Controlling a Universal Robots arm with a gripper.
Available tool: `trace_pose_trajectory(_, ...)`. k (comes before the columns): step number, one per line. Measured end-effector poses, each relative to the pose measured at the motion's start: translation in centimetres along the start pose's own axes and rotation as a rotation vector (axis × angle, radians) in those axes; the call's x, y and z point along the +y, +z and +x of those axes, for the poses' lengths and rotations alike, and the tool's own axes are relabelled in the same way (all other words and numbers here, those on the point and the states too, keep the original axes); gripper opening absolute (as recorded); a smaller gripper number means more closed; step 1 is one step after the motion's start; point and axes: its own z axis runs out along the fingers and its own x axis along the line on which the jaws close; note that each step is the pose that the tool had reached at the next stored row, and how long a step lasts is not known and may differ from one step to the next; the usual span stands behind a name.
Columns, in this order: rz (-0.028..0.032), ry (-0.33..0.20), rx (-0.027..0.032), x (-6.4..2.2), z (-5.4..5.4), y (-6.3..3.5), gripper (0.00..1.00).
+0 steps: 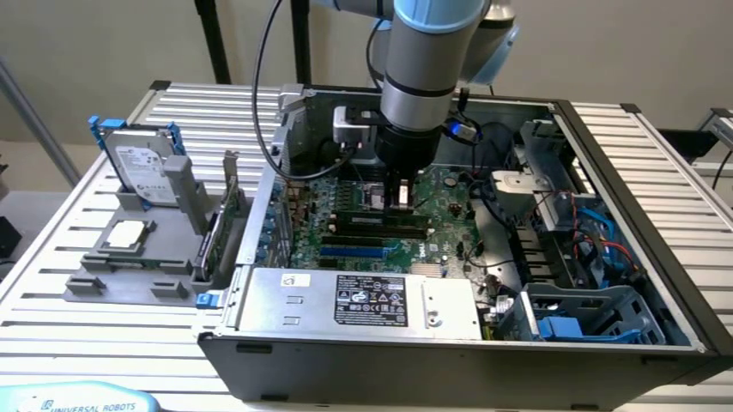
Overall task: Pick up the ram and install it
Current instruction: 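Insert the ram into the slot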
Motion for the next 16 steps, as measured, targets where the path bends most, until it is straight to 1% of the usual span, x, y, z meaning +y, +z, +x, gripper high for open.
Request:
trace_pose_trajectory(5, 0.0003, 0.000, 0.0012, 0.00, 0.10, 0.10, 0.14)
trace_pose_trajectory(8, 0.0015, 0.000, 0.0018, -0.01, 0.15, 0.17, 0.14)
trace_pose_trajectory(16, 0.0094, -0.002, 0.0020, 0.26, 0.15, 0.38, 0.14)
